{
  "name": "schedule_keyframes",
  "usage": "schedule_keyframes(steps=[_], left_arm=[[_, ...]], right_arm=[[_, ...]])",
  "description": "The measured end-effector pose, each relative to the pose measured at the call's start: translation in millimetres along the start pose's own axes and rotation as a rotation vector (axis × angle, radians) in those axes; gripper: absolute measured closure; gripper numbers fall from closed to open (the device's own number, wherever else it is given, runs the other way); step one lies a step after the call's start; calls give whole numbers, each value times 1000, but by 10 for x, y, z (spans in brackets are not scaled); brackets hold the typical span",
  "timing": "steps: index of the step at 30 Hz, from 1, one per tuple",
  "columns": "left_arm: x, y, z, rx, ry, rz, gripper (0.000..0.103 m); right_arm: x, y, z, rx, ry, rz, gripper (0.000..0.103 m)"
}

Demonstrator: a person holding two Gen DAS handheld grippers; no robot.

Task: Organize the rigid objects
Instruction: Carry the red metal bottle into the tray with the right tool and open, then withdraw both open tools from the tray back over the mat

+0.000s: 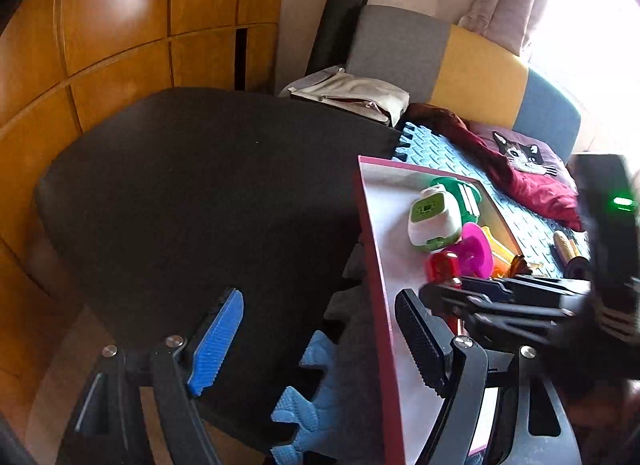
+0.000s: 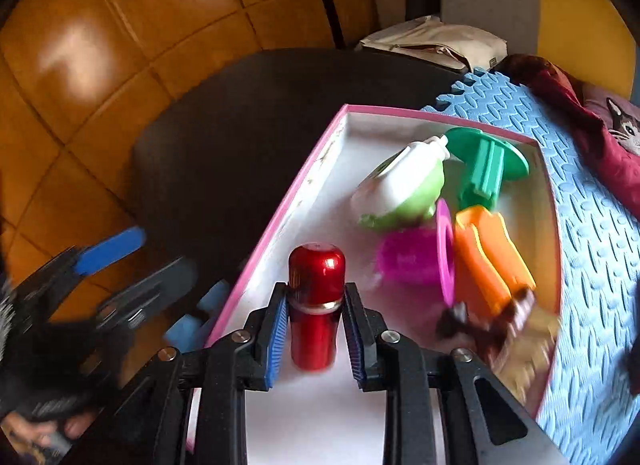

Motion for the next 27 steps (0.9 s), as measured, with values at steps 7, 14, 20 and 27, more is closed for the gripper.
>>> schedule_keyframes(steps=[7,14,20,27], left_arm=[[-33,5,37,11,2,2,24],[-5,4,31,9,3,-5,24],[54,6,-29,-7,5,-19,24],[141,16,-129,-40,4,-37,24]], right_arm=[[-58,-3,-60,-37,51,-20,73],[104,-24,-62,-62,48,-83,65],[356,-21,-90,-67,24,-166,63],[667,-82,-217,-81,-12,-246,62]])
Point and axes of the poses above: each gripper's, at about its wrist camera, not at the fingertips, and x roughly against the way its jaws point, z to its left, y to its top, the point moved 9 cm from there along -x, roughly the way its jaws point, and after that the axes turned 6 degrees about z, right-handed, at the moved point
